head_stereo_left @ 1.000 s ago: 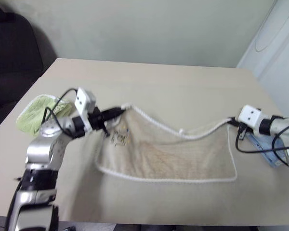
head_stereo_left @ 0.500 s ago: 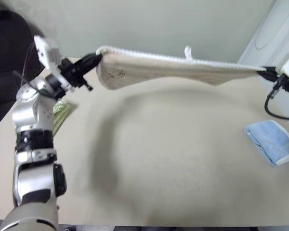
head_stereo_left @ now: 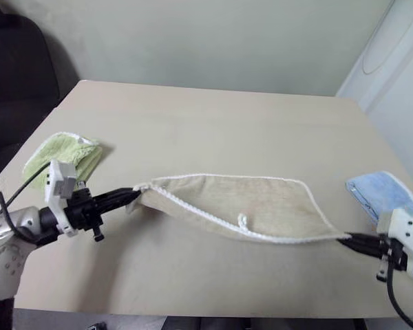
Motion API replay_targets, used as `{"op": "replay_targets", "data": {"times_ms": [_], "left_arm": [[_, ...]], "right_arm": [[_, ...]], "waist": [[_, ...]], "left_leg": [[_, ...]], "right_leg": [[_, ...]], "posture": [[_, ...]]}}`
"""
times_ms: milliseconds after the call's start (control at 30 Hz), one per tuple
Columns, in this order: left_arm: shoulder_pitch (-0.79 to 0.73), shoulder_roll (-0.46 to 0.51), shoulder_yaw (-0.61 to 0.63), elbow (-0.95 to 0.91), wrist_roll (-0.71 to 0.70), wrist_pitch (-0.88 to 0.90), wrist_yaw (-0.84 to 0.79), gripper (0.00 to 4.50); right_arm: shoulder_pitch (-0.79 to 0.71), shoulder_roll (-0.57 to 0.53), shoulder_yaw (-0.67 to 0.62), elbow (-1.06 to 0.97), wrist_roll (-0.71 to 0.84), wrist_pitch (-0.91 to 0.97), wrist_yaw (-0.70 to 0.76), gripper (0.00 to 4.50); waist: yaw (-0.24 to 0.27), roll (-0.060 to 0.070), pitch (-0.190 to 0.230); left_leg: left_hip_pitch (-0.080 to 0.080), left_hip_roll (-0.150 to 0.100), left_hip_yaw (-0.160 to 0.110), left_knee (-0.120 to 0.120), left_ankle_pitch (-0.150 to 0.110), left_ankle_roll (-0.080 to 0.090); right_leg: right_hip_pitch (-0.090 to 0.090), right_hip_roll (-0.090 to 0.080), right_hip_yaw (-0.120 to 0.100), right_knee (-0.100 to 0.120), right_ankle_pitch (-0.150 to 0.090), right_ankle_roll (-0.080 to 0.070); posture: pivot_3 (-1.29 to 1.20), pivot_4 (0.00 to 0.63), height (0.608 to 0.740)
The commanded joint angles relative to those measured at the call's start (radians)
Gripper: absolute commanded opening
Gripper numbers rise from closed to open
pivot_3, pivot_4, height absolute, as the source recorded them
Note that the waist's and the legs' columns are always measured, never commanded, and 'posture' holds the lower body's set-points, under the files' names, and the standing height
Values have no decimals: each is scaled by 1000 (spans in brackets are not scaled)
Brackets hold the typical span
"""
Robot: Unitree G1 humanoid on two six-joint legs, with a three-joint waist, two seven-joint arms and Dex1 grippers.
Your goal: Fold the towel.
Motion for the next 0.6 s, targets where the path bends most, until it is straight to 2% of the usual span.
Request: {"op": "replay_targets", "data": {"times_ms": [33, 133, 200, 233, 433, 600], "left_arm": [[47, 36, 32, -53, -17, 18, -31, 0], [48, 36, 18, -34, -14, 25, -23, 0], [23, 25, 0, -9, -5, 21, -12, 0], [6, 20, -9, 5, -1, 20, -5, 0], [-155, -30, -58, 144, 52, -11, 76, 0], [-200, -56, -102, 214, 125, -69, 101, 0]], "right_arm": [[2, -12, -43, -13, 30, 8, 29, 30], [-47, -23, -16, 6, 32, 13, 24, 30], [-102, -36, 13, 38, 16, 6, 20, 30], [-130, -42, 30, 57, 4, -1, 19, 30], [-431, -92, 204, 291, -133, -94, -11, 30], [-630, -108, 347, 501, -239, -202, 22, 30]], "waist": [[-3, 0, -1], [-6, -1, -2], [-8, -2, -3], [-8, -2, -4], [-7, -2, -6], [-6, -1, -6]], "left_leg": [[0, 0, 0, 0, 0, 0], [1, 0, 0, 0, -2, -1], [4, 0, 0, -1, -4, -1], [6, 0, 0, -1, -4, -1], [8, -1, 0, 0, -4, -1], [11, -1, -1, -1, -1, 2]], "right_leg": [[-1, 0, 0, 1, 0, 0], [-2, 0, 0, 4, 3, -4], [-1, 1, 0, 7, 10, -17], [0, 1, 0, 9, 11, -18], [0, 0, 0, 16, 12, -19], [1, 0, 0, 16, 20, -18]], "posture": [[0, 150, 740], [0, 150, 740], [0, 150, 740], [0, 150, 740], [0, 150, 740], [0, 150, 740]]}}
